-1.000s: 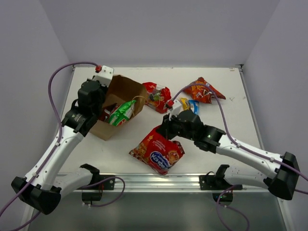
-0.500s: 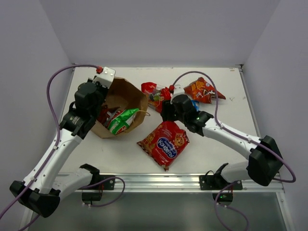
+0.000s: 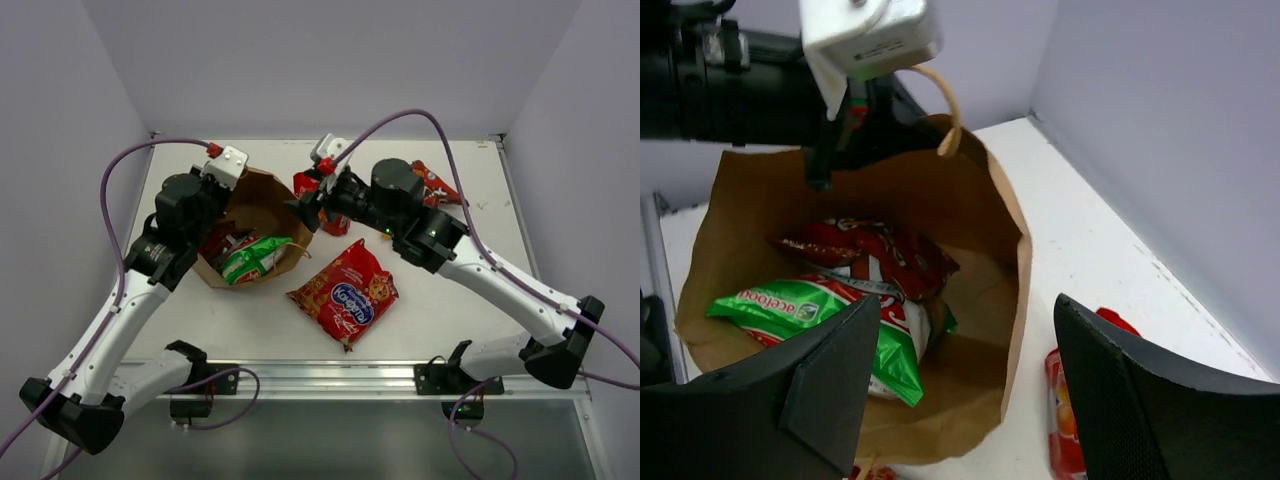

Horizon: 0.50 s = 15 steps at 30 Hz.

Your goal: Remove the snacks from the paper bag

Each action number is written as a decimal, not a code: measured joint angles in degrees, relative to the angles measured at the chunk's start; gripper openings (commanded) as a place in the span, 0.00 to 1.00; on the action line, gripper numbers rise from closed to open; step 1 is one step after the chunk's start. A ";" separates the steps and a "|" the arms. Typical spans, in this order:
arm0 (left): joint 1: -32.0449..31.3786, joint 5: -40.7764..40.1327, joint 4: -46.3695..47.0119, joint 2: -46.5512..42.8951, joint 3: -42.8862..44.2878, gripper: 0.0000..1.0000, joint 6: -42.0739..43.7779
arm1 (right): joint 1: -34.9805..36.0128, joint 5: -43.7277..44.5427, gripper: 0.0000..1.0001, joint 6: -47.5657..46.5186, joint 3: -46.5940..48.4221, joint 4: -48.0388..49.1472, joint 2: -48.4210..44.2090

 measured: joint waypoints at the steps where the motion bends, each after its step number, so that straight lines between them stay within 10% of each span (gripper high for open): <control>1: 0.00 0.55 -0.17 -0.13 0.00 0.00 -0.17 | 0.04 -1.57 0.72 -1.44 1.09 -0.02 1.68; 15: 0.00 4.68 -3.54 -1.01 0.72 0.00 -3.69 | 5.18 -8.68 0.73 -12.59 4.15 1.33 19.67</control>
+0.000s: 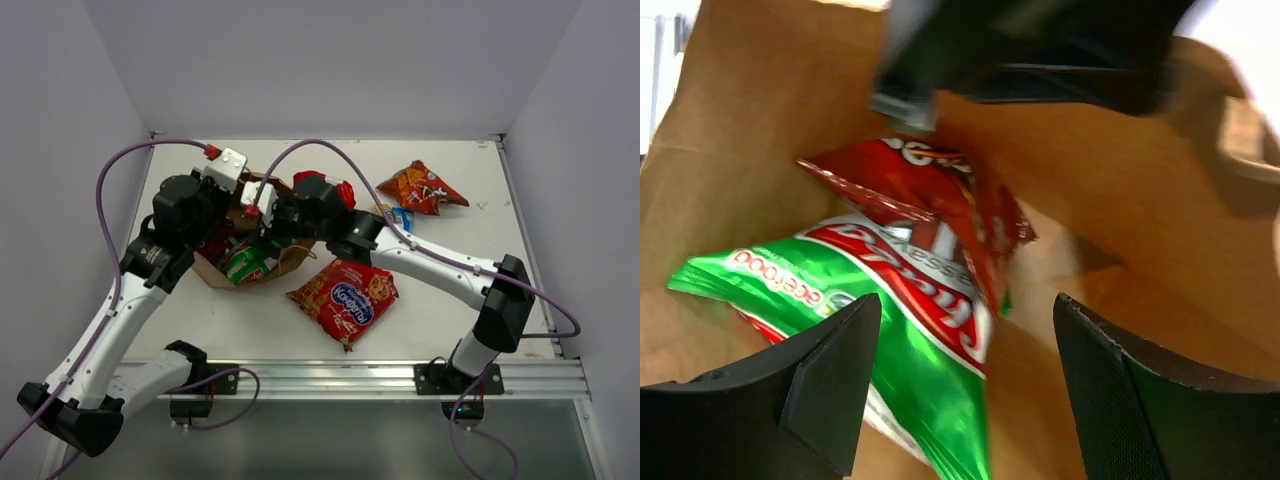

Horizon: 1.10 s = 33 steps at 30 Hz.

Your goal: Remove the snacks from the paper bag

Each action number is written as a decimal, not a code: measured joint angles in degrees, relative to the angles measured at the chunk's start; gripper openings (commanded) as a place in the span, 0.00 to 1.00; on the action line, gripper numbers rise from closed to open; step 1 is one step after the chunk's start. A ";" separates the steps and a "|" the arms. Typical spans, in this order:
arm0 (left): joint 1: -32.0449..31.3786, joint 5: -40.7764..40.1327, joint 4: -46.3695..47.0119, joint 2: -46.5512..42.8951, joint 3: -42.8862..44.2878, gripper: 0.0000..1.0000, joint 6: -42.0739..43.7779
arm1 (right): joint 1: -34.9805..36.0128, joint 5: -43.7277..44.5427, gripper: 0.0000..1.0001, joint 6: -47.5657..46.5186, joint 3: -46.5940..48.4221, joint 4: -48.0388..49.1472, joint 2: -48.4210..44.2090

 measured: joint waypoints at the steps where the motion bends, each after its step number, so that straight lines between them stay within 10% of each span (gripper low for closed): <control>1: 0.00 0.11 -0.07 0.00 0.02 0.00 -0.28 | 0.42 0.07 0.73 -0.33 0.00 0.55 0.87; 19: 0.55 2.93 -1.33 -0.13 0.83 0.00 -3.58 | 0.83 6.16 0.69 -2.10 -1.29 11.52 12.33; 23: 0.61 2.95 -1.55 -0.17 0.90 0.00 -3.61 | 0.81 4.94 0.53 -2.10 -0.57 11.19 13.05; 29: 1.05 1.70 -2.64 -0.26 1.25 0.00 -3.56 | 0.79 3.80 0.01 -2.58 1.38 9.73 14.23; 33: 1.03 1.05 -2.89 -0.44 1.44 0.00 -3.61 | 0.83 3.80 0.00 -2.99 2.05 8.11 13.94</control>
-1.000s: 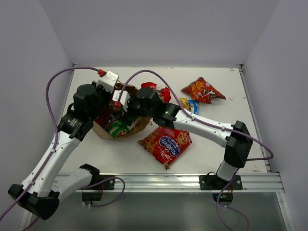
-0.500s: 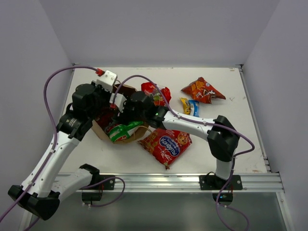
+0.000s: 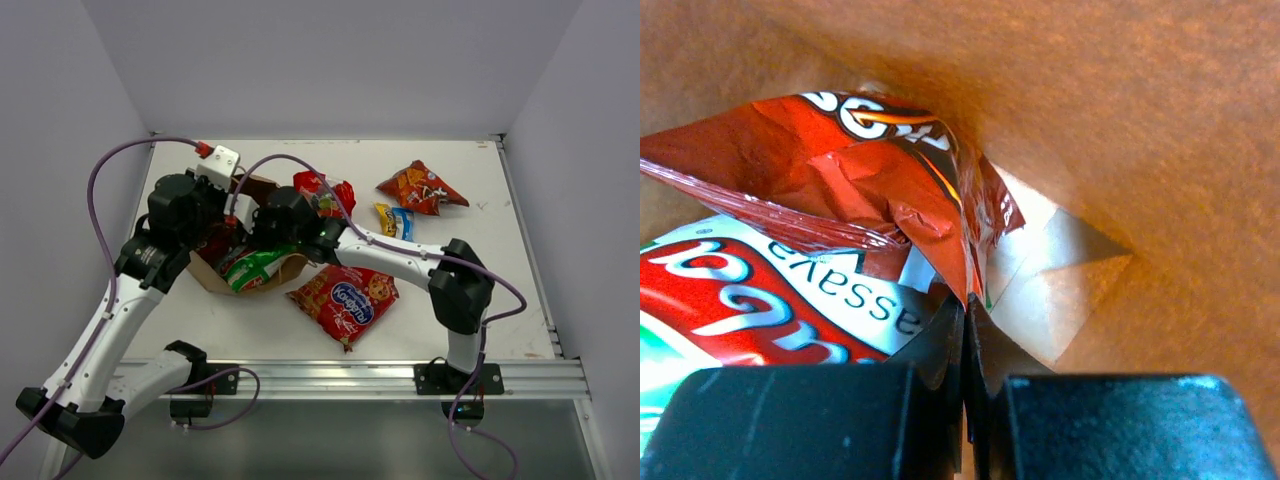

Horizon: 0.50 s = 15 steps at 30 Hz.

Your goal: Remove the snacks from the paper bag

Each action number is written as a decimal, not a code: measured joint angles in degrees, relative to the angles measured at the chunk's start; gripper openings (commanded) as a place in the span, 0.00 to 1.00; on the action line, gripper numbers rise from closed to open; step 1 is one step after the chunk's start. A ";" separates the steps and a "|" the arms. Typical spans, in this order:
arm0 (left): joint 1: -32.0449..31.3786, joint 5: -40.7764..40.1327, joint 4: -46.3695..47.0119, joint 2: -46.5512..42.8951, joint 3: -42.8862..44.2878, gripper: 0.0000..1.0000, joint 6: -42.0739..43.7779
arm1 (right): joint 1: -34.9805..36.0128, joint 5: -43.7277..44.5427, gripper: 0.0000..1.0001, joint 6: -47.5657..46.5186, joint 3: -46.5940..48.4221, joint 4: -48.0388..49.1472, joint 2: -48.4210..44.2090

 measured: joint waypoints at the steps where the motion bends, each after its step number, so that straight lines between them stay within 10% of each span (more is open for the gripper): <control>1: -0.04 -0.13 0.00 0.00 0.04 0.00 -0.02 | 0.00 0.07 0.00 -0.04 0.00 -0.42 -0.26; 15: -0.42 -8.52 -0.04 1.20 0.59 0.00 -0.07 | 0.11 4.55 0.00 -2.54 -6.84 -1.20 -24.94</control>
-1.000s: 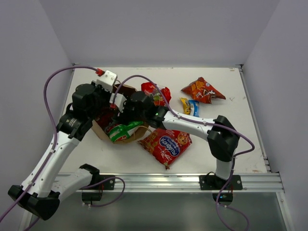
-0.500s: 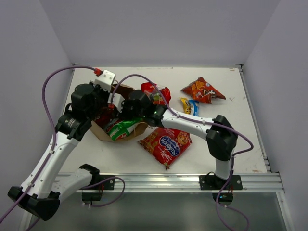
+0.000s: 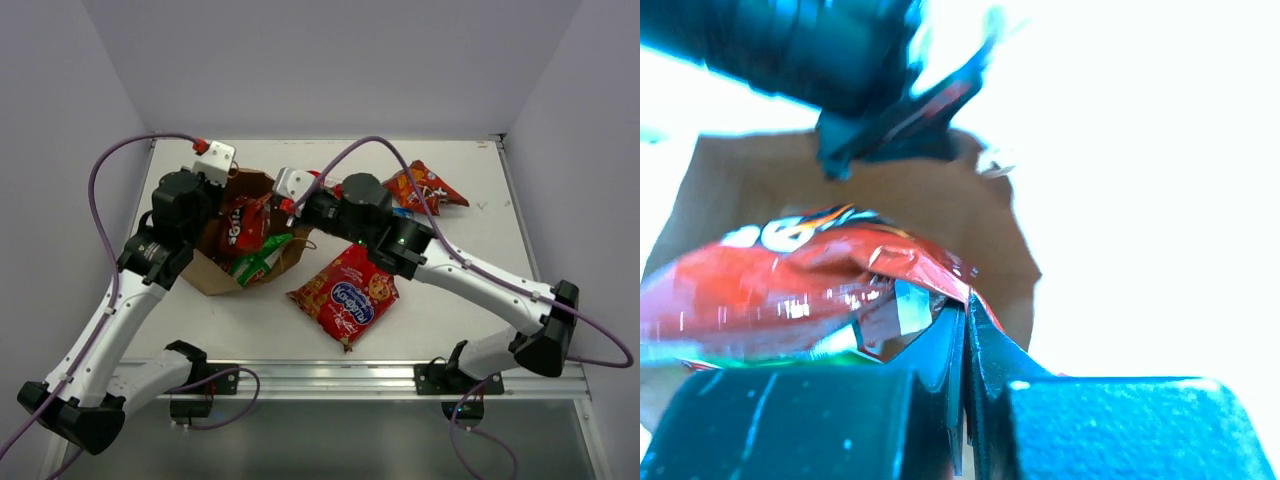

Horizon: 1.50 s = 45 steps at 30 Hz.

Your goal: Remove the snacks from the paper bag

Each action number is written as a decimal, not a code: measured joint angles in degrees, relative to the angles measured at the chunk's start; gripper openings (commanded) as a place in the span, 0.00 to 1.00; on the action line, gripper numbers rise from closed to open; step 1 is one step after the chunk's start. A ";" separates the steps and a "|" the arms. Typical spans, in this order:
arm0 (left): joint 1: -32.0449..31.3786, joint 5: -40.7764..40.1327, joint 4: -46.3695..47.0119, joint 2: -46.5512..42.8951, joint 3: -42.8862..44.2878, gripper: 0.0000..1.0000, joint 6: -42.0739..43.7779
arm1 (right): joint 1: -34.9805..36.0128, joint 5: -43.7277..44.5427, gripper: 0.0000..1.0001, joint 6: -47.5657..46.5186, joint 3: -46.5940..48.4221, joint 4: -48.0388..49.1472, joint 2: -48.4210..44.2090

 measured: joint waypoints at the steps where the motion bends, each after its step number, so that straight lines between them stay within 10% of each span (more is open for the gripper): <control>1: 0.00 -0.59 0.00 0.13 0.04 0.00 0.00 | 0.00 0.61 0.00 -0.07 0.00 -0.09 -1.70; 18: 0.00 -12.26 1.40 4.46 0.44 0.00 -1.25 | -4.13 31.87 0.00 2.45 -5.51 -3.91 -30.10; 30: 0.00 -13.70 2.27 4.94 0.44 0.00 -1.90 | -14.64 49.62 0.00 28.57 -23.10 -25.59 -41.68; 36: 0.00 -13.38 2.27 4.44 0.44 0.00 -1.90 | -23.04 47.36 0.00 45.00 -28.06 -40.11 -41.70; 45: 0.00 -11.50 2.23 3.69 0.44 0.00 -1.95 | -55.15 31.06 0.00 50.80 -32.94 -37.44 -30.86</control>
